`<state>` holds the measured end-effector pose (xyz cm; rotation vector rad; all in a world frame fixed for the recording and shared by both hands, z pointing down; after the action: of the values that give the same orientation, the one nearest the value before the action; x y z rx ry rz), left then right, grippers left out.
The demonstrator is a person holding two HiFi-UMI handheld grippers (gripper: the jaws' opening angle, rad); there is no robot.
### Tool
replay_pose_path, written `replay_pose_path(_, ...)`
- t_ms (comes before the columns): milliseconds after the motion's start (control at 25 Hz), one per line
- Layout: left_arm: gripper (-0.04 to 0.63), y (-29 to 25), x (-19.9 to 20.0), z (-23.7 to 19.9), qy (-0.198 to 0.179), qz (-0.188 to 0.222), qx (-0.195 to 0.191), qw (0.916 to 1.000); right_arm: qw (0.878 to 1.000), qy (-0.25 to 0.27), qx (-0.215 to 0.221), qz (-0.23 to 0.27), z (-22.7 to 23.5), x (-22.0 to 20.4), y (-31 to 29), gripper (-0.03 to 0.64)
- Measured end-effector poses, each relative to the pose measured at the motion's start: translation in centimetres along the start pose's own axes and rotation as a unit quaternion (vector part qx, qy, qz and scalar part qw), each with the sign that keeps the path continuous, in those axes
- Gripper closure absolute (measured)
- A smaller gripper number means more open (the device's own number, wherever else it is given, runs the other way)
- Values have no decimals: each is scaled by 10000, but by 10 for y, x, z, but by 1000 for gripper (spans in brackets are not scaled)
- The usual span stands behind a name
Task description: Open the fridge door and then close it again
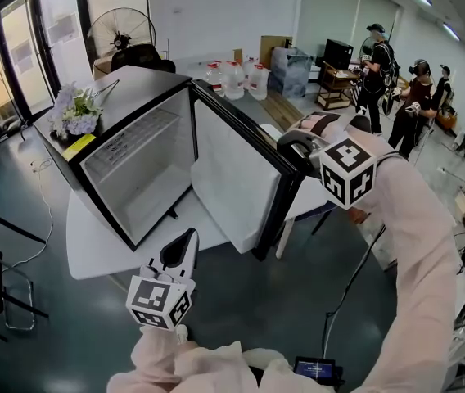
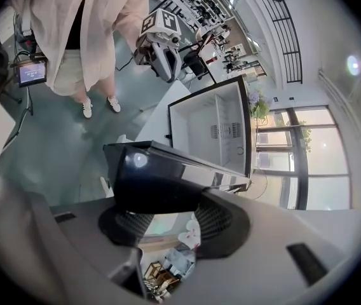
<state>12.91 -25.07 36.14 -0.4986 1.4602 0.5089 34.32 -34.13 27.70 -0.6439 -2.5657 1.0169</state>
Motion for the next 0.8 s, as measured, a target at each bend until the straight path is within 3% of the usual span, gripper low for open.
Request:
replay_pose_path(440,584,-15,-2,2,8,3,-29,10000,9998,4,-75,157,-2,-26,-2,433)
replay_pose_path(800,584,-14,-4,-7,3,-50,174,9998,9998,18,-105,180,-4,-41,-2,433)
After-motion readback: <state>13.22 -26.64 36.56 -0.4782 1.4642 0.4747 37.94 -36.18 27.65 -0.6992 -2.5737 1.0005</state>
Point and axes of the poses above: the fingertips, and each gripper's own axes: y backward along the fingers, z to its right, x out of its top, the point moved 3 cm from there along y, backward along the fingers, and after that the axes turned 5 degrees about -y, right-handed, at the moved point
